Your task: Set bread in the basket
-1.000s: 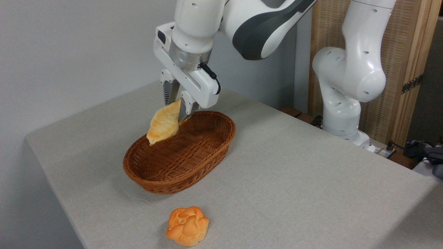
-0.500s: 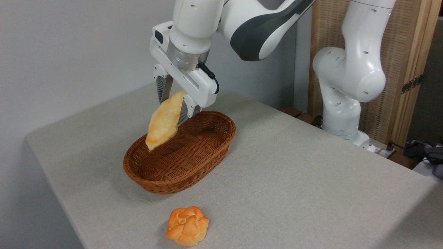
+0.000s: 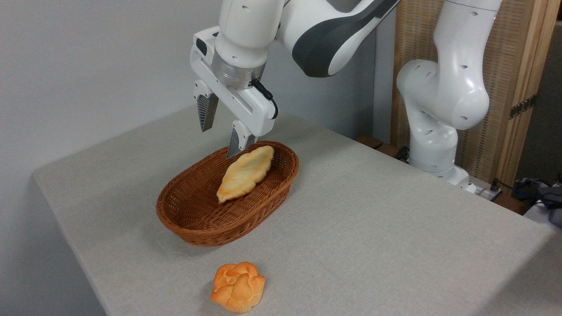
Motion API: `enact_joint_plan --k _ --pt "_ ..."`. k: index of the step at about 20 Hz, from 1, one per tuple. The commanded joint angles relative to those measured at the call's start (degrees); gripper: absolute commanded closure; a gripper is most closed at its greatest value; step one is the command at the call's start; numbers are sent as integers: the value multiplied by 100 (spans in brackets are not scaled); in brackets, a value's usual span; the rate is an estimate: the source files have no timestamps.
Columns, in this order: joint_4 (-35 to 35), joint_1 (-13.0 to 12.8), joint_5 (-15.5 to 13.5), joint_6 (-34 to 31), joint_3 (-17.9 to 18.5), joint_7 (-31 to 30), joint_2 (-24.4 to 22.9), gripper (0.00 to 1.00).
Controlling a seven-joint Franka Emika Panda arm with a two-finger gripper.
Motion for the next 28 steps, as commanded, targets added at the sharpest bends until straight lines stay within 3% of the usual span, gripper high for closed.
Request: enact_joint_plan --k 1,3,5,8,16,23,26,28 --pt "212 -80 -40 68 111 -44 -23 0" --pt "423 -19 21 16 129 -70 3 0" --pt "669 -1 432 -72 138 -105 56 0" --pt "1213 -10 934 -773 357 -123 231 0" --pt "2760 -1 2420 -2304 488 -377 934 0" --pt "3534 -1 2518 -2507 691 -369 1444 0" --pt "3859 -10 2798 -2805 691 -343 1672 0" --pt "3992 -10 2834 -2903 683 -360 1752 0"
